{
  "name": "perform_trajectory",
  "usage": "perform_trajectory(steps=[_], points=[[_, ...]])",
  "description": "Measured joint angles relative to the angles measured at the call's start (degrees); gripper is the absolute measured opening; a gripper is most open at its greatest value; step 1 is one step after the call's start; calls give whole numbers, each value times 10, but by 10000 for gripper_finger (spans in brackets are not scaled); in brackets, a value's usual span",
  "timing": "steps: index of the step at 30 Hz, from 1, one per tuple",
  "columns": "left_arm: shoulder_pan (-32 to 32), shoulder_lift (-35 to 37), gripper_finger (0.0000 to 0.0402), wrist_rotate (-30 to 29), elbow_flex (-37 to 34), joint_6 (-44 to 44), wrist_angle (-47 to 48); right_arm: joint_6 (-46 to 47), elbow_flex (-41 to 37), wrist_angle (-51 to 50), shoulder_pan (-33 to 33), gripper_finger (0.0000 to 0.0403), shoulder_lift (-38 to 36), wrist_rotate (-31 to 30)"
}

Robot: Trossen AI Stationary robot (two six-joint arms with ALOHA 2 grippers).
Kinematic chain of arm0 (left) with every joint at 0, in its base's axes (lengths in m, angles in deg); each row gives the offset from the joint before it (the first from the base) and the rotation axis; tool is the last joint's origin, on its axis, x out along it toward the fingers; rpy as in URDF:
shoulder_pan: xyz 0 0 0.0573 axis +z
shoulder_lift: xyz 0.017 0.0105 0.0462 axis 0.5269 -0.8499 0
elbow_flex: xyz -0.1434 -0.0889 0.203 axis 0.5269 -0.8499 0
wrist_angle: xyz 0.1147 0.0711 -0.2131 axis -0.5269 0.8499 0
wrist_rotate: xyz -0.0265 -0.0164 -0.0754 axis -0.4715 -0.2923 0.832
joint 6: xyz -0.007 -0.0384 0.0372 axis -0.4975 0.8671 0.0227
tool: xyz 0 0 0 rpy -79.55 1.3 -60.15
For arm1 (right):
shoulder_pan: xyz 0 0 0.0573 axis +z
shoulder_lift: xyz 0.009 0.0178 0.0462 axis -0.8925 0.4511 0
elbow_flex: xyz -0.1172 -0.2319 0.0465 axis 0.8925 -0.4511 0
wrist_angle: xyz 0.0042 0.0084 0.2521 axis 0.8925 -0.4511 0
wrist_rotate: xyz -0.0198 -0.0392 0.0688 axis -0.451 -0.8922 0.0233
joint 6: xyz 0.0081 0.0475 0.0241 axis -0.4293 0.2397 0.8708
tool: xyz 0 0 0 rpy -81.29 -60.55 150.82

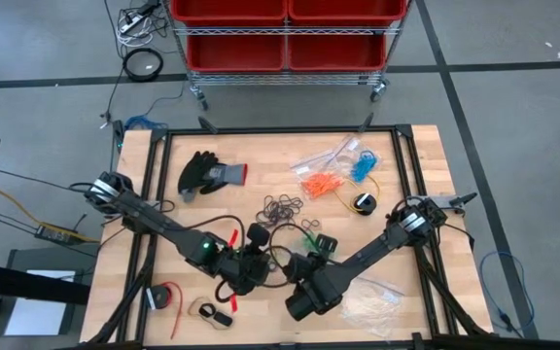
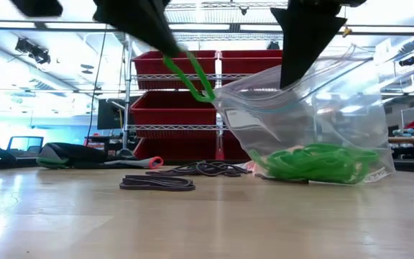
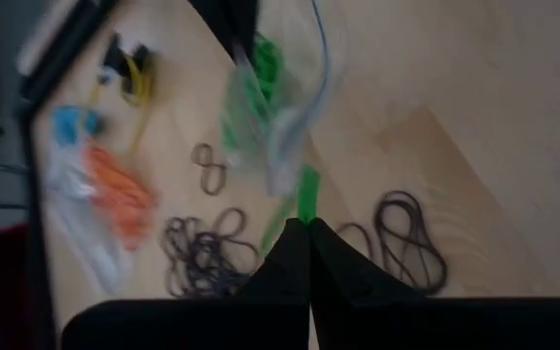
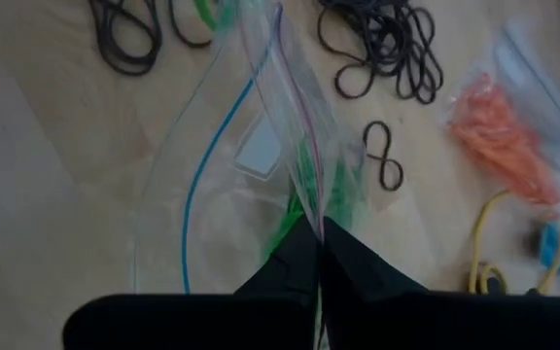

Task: Sort rubber bands
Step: Put the green rubber band into the transparent zip bag

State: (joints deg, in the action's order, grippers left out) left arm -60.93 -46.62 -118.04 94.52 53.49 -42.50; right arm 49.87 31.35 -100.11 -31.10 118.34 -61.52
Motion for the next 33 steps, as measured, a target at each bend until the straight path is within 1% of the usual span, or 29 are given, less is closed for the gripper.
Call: perform_trajectory(steps=[7, 10, 12, 15, 22, 33], points=[[-24, 0, 0, -59, 73, -20, 49, -5, 0, 18, -6, 0, -2, 2], [-33, 0, 0, -80, 101, -39, 53, -13, 0, 23, -6, 0, -2, 4], [-40, 1, 0, -91, 118, -49, 51, -18, -1, 30, -6, 0, -2, 6], [-49, 1, 0, -91, 136, -58, 46, -21, -1, 37, -6, 0, -2, 10], [-56, 1, 0, -92, 136, -70, 41, -25, -1, 57, -7, 0, -12, 16], [-58, 1, 0, -100, 126, -45, 37, -20, -1, 80, -7, 0, -82, 6]])
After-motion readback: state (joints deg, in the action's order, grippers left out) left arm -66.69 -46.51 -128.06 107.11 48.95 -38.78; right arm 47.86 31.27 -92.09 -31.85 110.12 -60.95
